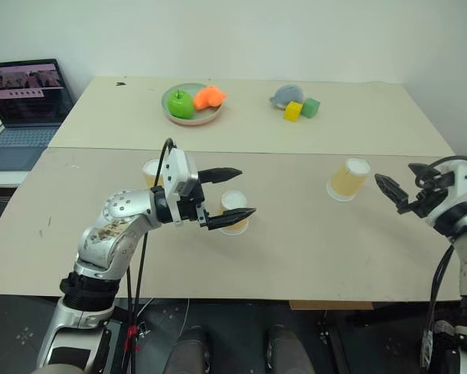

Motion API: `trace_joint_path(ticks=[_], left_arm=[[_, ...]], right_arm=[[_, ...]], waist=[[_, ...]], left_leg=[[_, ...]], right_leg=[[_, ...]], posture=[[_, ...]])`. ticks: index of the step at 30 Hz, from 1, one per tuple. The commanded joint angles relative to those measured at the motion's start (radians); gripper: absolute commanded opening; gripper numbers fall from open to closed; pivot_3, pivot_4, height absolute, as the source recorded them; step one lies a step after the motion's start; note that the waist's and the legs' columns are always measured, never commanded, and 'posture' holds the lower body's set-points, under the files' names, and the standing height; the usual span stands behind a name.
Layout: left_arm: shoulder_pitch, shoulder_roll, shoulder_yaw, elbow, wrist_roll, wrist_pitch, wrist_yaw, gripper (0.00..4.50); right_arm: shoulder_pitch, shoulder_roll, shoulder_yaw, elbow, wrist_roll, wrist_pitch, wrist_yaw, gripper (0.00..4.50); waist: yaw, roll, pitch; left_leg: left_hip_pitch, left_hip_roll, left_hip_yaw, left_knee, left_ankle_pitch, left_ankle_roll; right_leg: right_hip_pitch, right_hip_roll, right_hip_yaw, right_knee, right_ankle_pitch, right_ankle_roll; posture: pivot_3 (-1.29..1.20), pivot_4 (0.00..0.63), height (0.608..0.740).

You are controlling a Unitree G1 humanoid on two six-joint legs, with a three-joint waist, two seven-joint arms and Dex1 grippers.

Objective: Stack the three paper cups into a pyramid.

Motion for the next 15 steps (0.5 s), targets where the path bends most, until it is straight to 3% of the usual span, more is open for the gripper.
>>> trace_joint_path(ticks=[1,15], left_arm=[[-0.003,-0.006,0.008,-0.018,0.008,-0.024,0.007,4.50],[0.040,0.005,0.052,-0.075,-0.003,-0.003,0.061,4.50]], right_arm=[[-0.063,0.008,0.026,0.054,0.014,-0.032,0.036,4.47],[-0.201,0.010,0.080,0.277,-0.002,-0.103,0.097,4.47]], waist=[[0.001,0.000,0.000],[0.003,0.000,0.000]], left_leg=[[0.000,0.000,0.000,0.000,0.000,0.000],[-0.001,0.000,0.000,0.000,0.000,0.000]], right_leg=[[0.000,0.000,0.000,0.000,0.000,0.000],[0.000,0.000,-0.001,-0.001,0.000,0.000]], posture=[[0.00,0.150,0.678],[0.00,0.150,0.678]])
